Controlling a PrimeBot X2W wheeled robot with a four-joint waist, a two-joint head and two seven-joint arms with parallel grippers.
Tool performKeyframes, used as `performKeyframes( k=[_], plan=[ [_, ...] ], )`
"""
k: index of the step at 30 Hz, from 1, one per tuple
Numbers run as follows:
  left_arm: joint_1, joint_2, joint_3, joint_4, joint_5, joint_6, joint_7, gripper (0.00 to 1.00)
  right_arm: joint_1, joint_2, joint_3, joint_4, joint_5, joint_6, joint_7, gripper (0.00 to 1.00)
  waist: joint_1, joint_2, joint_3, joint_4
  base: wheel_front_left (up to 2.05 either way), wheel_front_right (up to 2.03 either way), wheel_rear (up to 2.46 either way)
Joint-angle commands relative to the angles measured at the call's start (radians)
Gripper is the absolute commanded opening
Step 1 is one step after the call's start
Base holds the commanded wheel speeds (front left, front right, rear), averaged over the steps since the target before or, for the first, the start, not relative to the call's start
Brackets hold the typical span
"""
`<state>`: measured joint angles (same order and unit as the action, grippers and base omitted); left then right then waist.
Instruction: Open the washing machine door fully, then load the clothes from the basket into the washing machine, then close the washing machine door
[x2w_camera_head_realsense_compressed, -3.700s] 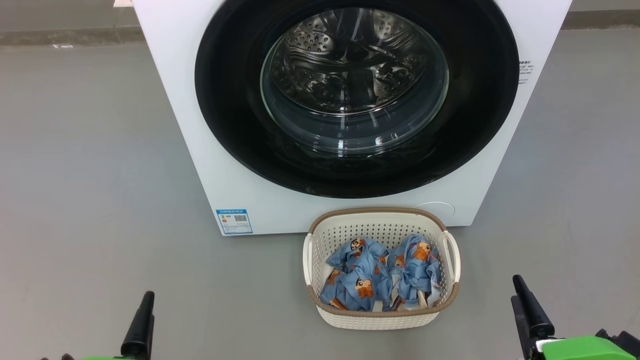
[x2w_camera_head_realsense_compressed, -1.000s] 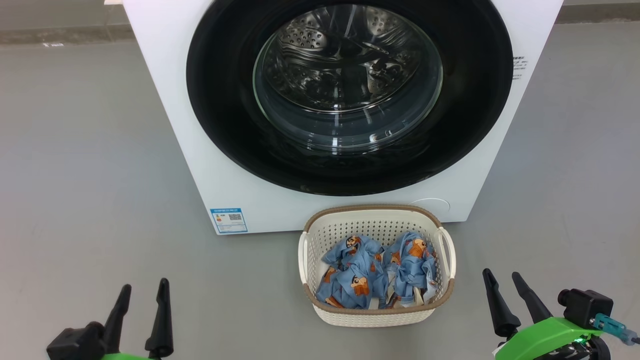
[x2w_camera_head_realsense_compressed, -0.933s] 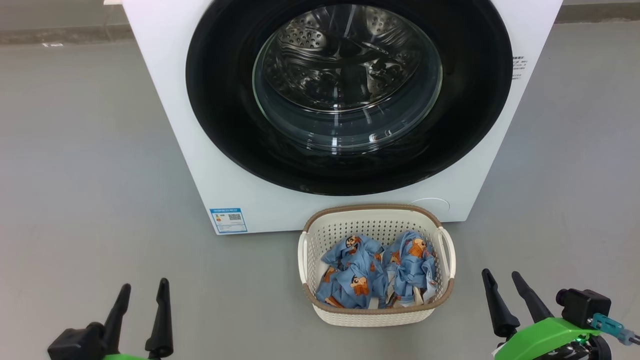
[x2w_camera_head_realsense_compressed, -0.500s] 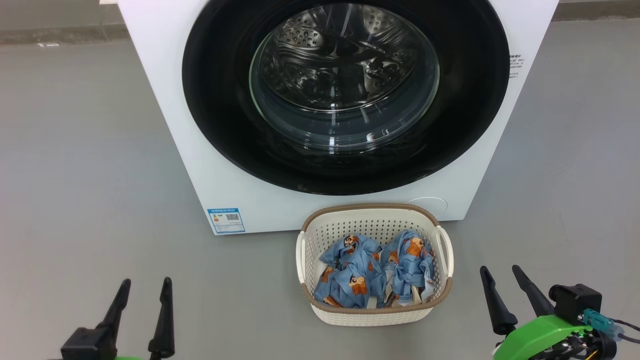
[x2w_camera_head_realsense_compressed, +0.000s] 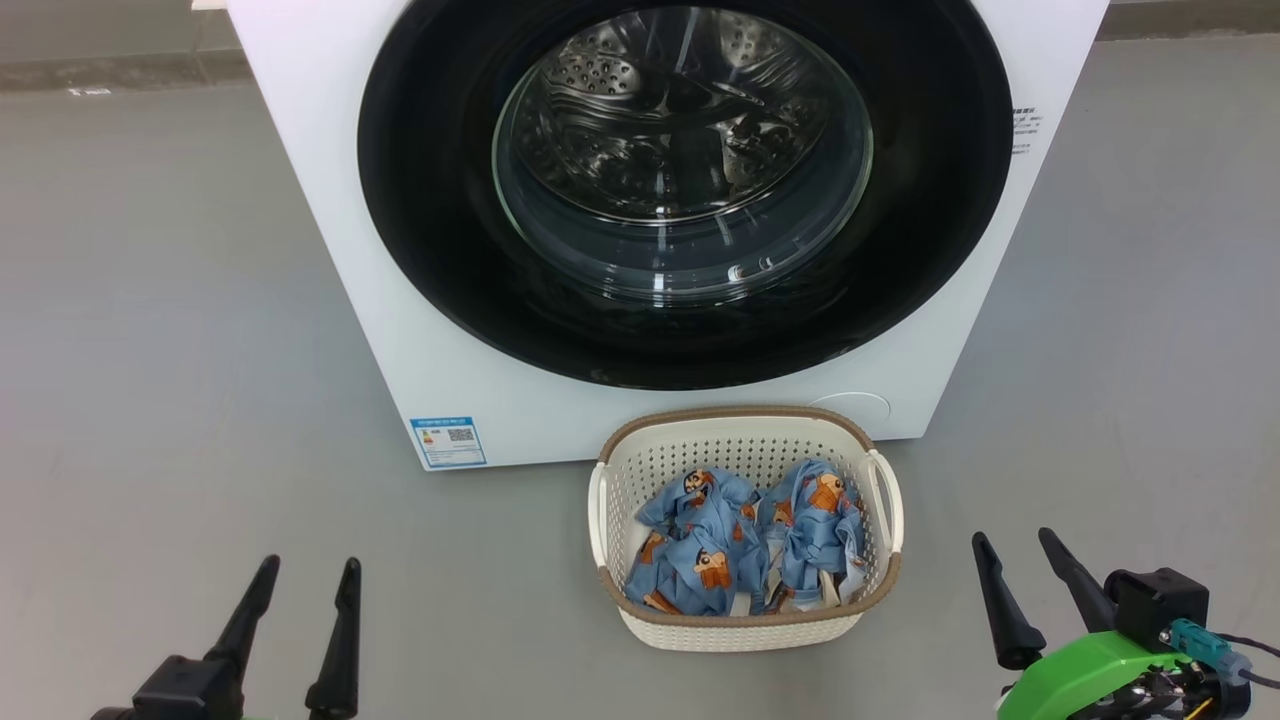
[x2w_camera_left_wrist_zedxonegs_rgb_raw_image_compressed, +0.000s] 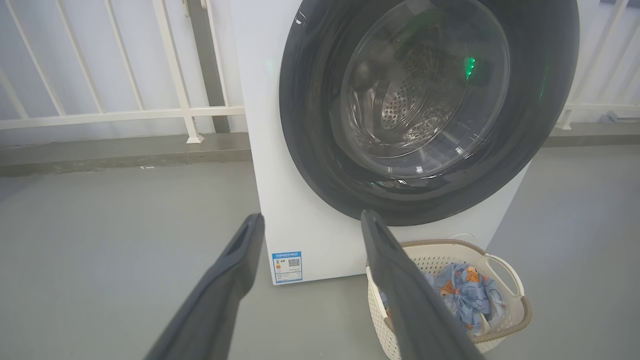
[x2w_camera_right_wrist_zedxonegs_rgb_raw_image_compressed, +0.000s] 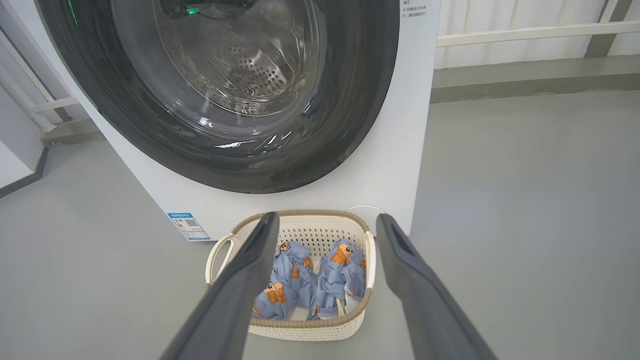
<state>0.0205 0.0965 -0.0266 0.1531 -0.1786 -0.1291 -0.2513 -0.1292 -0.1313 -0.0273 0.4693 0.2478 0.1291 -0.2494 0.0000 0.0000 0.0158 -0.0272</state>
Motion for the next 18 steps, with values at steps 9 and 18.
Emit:
performKeyframes(
  k=[9, 18],
  plan=[
    [-0.024, 0.016, 0.043, -0.012, 0.011, -0.002, -0.010, 1.00, -0.025, 0.003, 0.008, -0.027, -0.019, 0.002, -0.012, 1.00, 0.0000, 0.0000, 0.004, 0.002, 0.00, 0.00, 0.00],
    [-0.025, 0.011, 0.059, 0.001, 0.046, -0.002, -0.010, 1.00, -0.023, 0.007, 0.006, -0.032, -0.024, 0.002, -0.012, 1.00, 0.0000, 0.0000, 0.007, -0.001, 0.04, 0.04, -0.08]
  ],
)
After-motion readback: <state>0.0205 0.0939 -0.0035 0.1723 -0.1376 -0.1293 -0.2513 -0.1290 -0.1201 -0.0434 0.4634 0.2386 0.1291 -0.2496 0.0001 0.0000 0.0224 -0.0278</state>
